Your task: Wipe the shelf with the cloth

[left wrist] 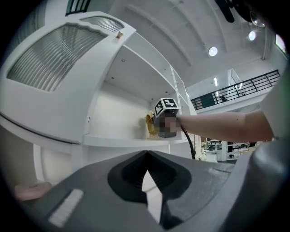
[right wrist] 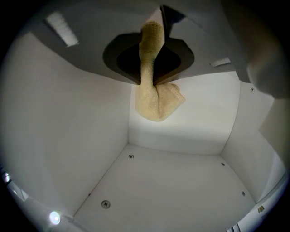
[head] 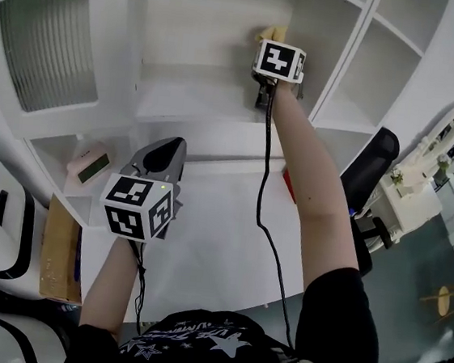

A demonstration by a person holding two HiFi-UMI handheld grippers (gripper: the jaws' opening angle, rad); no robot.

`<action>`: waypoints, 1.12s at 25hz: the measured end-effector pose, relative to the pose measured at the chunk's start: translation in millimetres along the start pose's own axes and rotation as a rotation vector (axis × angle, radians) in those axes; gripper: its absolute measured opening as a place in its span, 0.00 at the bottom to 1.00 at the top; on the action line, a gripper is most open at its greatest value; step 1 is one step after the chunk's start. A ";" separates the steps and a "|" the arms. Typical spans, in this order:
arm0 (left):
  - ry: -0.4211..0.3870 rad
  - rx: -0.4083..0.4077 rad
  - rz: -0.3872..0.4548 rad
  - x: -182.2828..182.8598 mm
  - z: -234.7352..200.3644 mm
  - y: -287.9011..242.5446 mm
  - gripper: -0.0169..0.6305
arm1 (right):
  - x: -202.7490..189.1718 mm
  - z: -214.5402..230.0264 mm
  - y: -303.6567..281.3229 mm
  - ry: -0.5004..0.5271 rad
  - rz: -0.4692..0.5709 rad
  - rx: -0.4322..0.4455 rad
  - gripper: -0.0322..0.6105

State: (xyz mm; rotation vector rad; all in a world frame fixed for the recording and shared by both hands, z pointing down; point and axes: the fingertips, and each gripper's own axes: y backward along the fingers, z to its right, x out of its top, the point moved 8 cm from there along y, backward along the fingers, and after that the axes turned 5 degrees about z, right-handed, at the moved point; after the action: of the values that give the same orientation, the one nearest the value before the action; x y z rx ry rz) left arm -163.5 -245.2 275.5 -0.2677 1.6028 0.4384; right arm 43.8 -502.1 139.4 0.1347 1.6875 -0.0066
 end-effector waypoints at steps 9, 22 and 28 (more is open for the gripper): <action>-0.007 0.056 -0.021 -8.7 -12.2 -8.5 0.03 | -15.1 -0.7 -41.4 0.013 -0.058 -0.030 0.17; -0.003 0.084 -0.025 -11.4 -15.2 -9.6 0.03 | -24.7 10.4 -57.0 -0.017 -0.133 -0.090 0.17; -0.001 0.081 -0.017 -10.0 -13.1 -0.1 0.03 | -23.0 13.4 -40.5 -0.006 -0.139 -0.108 0.17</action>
State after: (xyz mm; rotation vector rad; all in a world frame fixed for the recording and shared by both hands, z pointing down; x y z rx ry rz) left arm -174.4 -251.9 285.9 -0.2195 1.6121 0.3590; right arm 56.0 -545.3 157.6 -0.0636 1.6847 -0.0197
